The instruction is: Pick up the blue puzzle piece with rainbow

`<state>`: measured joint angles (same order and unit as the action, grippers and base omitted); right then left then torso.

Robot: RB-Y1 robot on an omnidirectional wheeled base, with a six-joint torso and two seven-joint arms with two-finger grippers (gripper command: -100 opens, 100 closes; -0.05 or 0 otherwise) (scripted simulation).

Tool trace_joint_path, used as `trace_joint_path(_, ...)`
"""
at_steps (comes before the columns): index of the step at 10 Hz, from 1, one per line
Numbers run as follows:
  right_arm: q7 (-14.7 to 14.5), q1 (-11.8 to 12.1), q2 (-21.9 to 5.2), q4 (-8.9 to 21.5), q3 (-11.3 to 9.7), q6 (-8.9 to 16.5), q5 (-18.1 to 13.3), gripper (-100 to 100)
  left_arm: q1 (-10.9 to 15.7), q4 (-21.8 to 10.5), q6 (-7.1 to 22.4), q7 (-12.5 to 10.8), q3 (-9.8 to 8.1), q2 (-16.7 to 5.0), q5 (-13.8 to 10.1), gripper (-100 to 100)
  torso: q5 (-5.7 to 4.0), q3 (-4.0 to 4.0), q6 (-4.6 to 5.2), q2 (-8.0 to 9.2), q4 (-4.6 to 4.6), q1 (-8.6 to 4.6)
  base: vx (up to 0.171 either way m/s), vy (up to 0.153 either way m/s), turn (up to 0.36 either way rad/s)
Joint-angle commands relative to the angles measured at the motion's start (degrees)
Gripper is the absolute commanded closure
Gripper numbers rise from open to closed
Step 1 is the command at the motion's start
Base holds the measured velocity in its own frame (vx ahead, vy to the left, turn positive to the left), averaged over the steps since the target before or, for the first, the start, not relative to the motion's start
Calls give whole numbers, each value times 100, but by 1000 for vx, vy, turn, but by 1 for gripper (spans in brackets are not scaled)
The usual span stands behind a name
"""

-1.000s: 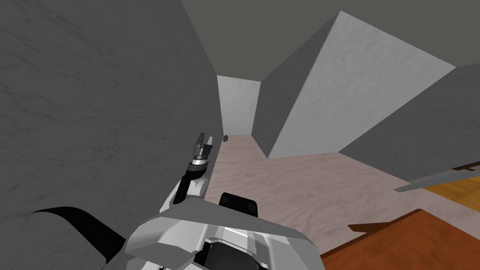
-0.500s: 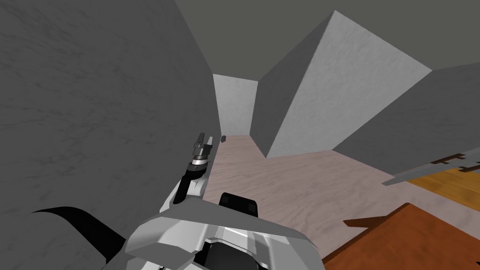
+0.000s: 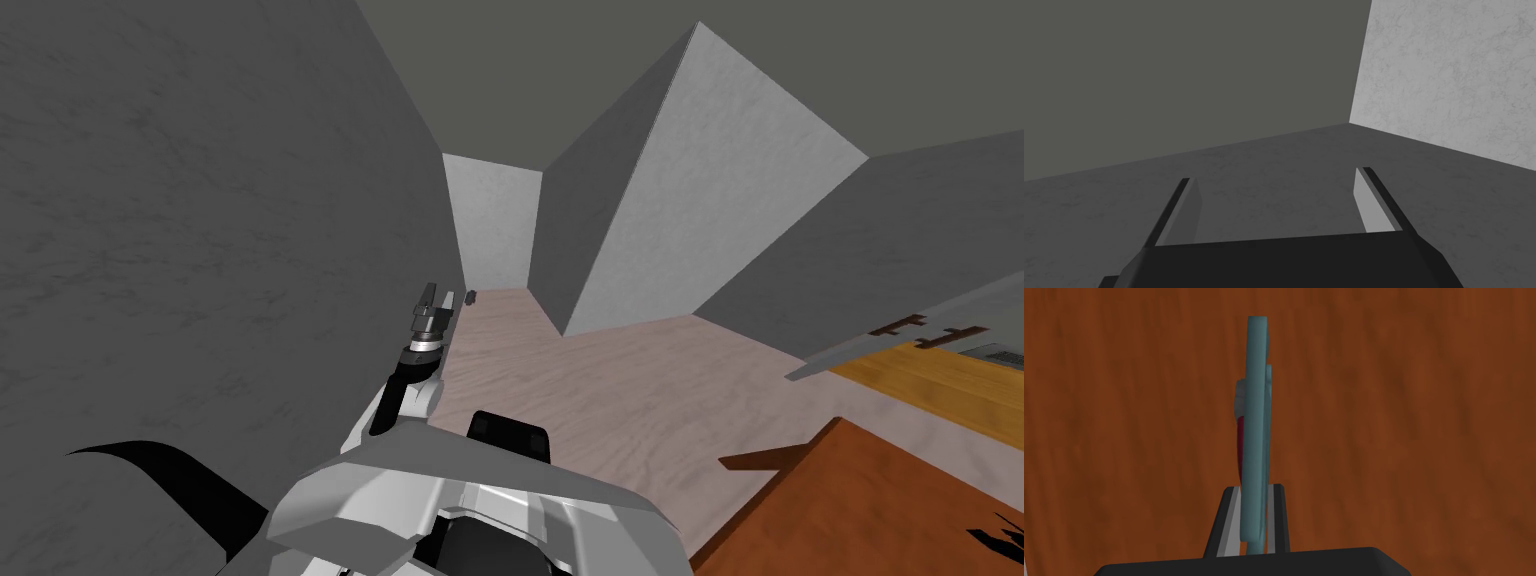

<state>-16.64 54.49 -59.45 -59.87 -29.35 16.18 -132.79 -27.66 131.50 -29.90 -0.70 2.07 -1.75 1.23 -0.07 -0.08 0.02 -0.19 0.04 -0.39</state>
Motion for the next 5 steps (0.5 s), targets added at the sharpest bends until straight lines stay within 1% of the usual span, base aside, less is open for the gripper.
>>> trace_joint_path(1, -286, 111, 15, -54, 51, 66, 152, 100, 0, 0, 0, 0, 0, 0, 0, 0, 0, 0, 0, 0, 0, 0, 106, -36, -148)
trace_joint_path(2, -452, 111, 15, -54, 51, 66, 152, 100, 1, 0, 0, 0, 1, 0, 0, 0, 0, -4, -11, -8, 0, 2, 49, 0, 12)
trace_joint_path(3, -494, 111, 15, -54, 51, 66, 152, 100, 2, 0, 0, 0, 1, 0, 0, 0, 2, 0, -18, 0, 3, 11, 14, 11, 32)
trace_joint_path(4, -439, 111, 17, -54, 53, 62, 151, 100, 2, 0, 0, 0, 1, 1, 0, 0, 4, 6, -17, 11, 5, 16, 0, 0, 0)
trace_joint_path(5, -460, 108, 17, -57, 55, 65, 151, 0, 2, 0, 0, 0, 1, 1, 0, 0, 4, 10, -14, 18, 5, 16, 0, 0, 0)
